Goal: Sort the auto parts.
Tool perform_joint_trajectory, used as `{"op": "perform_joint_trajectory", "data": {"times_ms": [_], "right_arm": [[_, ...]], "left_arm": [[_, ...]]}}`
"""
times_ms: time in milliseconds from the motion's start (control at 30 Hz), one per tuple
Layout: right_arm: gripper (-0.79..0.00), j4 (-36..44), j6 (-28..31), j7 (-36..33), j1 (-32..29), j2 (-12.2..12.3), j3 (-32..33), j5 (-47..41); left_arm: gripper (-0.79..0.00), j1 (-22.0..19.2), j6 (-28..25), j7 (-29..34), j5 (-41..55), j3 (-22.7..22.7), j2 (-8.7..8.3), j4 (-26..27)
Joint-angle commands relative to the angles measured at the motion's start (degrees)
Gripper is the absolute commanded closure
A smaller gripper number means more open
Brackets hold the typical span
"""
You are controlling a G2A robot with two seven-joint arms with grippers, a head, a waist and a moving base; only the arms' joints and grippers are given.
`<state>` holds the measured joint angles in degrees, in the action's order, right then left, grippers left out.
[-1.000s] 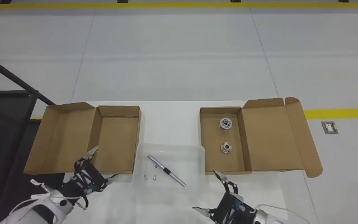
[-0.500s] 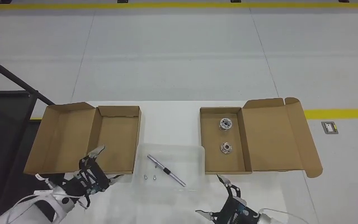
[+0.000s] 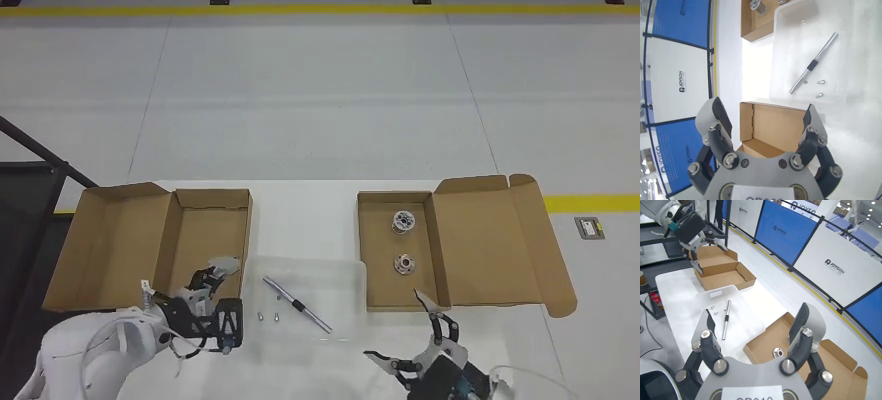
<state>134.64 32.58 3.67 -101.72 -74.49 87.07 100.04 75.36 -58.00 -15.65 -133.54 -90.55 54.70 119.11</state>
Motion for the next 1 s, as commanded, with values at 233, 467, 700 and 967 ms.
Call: {"op": "perform_joint_trajectory", "data": {"times_ms": [233, 467, 700, 967], "right_arm": [[-0.785, -0.39, -1.44, 11.66, -7.37, 0.55, 10.02, -7.97], [-0.785, -0.39, -1.44, 11.66, -7.37, 0.55, 10.02, -7.97], [-0.785, -0.39, -1.44, 11.66, -7.37, 0.55, 10.02, -7.97], [-0.785, -0.39, -1.44, 11.66, -7.37, 0.55, 10.02, -7.97]], "left_arm": [[-0.785, -15.13, 0.0, -19.73, -21.22, 16.14, -6.87, -8.07], [-0.785, -15.13, 0.0, -19.73, -21.22, 16.14, -6.87, -8.07], [-0.785, -19.4, 0.0, -19.34, -19.58, 21.57, -6.25, -7.92], [-0.785, -33.99, 0.0, -21.56, -22.93, 38.02, -4.85, -17.15]]}}
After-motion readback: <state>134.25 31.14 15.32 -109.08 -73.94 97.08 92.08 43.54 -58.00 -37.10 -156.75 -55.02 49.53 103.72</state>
